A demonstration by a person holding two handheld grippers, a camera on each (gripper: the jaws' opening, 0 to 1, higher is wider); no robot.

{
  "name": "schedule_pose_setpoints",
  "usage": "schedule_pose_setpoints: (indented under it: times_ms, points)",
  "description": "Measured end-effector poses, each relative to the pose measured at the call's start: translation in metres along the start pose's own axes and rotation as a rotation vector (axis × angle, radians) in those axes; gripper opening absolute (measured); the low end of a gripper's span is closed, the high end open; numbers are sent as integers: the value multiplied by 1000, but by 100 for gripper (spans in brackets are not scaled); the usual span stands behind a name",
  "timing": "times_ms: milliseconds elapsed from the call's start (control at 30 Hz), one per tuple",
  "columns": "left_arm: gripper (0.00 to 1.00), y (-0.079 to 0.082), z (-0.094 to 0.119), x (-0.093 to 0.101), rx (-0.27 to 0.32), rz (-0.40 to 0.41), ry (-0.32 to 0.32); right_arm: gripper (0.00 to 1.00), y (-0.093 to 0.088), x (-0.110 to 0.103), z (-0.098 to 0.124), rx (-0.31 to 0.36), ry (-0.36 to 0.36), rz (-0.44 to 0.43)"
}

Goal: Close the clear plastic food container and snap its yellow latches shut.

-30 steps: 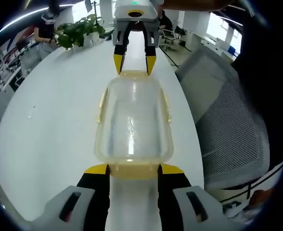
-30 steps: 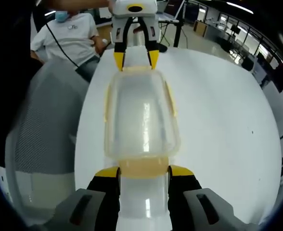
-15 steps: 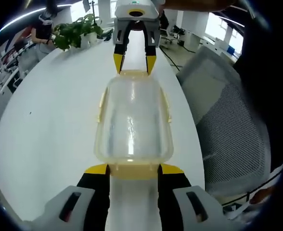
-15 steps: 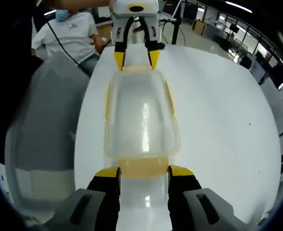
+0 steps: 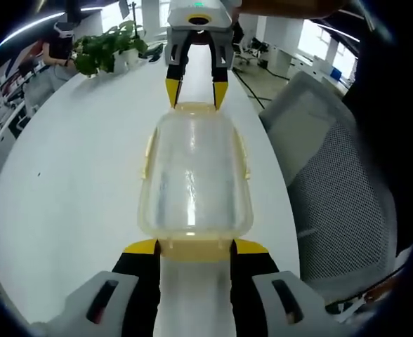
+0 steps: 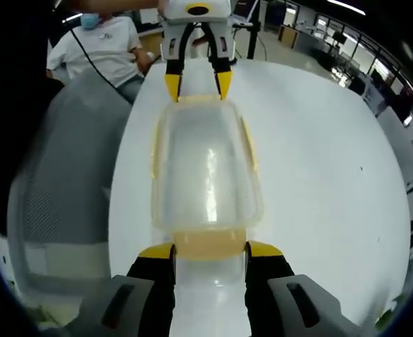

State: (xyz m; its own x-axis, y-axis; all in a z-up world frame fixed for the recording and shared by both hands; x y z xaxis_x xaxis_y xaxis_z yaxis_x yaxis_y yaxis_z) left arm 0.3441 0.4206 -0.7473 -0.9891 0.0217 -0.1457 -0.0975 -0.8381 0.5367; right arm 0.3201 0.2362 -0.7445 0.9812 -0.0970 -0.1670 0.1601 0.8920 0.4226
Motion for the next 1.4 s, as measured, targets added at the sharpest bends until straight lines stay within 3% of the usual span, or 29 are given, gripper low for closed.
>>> schedule_pose_setpoints:
  times_ms: [1400]
  points:
    - [37,48,-33,10,20,1,-17,37,-54,-6,19,-51,-19,-28]
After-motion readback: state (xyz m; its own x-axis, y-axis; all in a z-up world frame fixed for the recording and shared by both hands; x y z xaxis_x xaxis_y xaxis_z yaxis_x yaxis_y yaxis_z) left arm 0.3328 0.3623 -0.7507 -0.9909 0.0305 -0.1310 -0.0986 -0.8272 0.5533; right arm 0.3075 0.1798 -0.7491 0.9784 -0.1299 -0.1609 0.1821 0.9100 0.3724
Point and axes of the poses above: the point that each gripper's makers call its tool centre point, and the gripper's own axes: z roughly backward along the fingers, x roughly to its right, y roughly out of its top, the point moved 2 cm from there along z, roughly backward along the fingers, and after that the axes turned 11 degrees about y, right-handed, at the moved point
